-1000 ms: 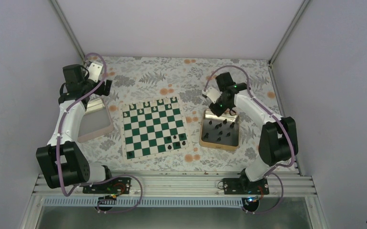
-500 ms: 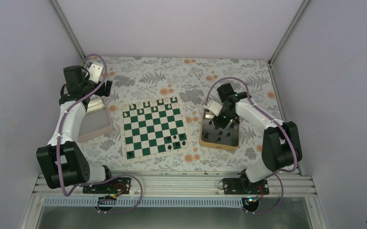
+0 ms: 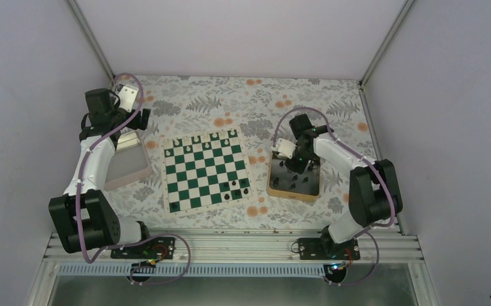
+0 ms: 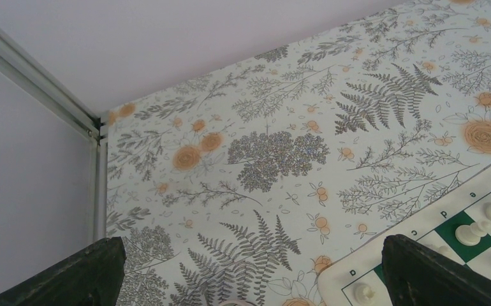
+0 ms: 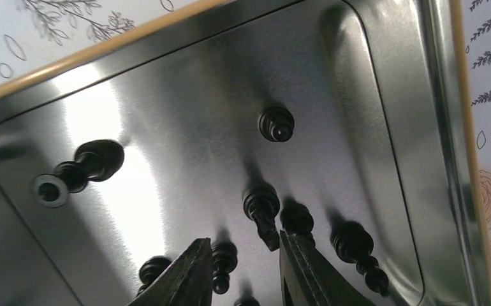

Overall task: Set up the chess pieces on the board
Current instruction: Pick up the chess piece from the storage box.

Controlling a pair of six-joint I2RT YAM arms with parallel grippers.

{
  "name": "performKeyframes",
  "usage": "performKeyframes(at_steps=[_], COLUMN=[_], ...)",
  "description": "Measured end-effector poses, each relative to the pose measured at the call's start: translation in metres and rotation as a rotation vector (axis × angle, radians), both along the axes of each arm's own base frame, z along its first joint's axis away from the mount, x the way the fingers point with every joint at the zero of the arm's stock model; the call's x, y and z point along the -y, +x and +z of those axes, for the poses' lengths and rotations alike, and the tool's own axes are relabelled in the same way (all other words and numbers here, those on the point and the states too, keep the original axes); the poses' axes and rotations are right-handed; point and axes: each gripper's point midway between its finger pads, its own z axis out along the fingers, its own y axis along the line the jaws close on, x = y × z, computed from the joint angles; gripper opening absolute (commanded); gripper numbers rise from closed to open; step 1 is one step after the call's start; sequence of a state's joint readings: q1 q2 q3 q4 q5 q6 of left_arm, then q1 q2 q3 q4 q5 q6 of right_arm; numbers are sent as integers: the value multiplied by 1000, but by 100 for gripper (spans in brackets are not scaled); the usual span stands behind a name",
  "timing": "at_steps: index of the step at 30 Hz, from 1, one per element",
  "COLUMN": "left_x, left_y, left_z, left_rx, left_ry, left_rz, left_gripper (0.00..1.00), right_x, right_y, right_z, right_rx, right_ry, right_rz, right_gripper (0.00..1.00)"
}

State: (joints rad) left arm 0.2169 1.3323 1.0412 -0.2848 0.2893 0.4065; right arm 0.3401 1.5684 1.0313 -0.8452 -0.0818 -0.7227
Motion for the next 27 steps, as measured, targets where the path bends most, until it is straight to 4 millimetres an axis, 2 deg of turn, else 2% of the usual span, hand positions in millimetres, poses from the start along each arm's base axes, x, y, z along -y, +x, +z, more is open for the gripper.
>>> performKeyframes(at_steps=[16,21,26,27], left_x=[0,0,0,0], left_y=[0,0,0,0], left_z=[0,0,0,0], left_rx=[0,0,0,0], left_ry=[0,0,0,0], left_rz=[0,0,-1,-1], left_gripper=[100,100,100,100], right_x=[4,4,4,4], right_y=[11,11,11,11], right_z=[-19,-23,-23,-23], right_rx=[2,-7,-6,-6], right_ry=[-48,-51,-52,-52], right_rz=[10,11,15,18], right_gripper=[29,22,8,8])
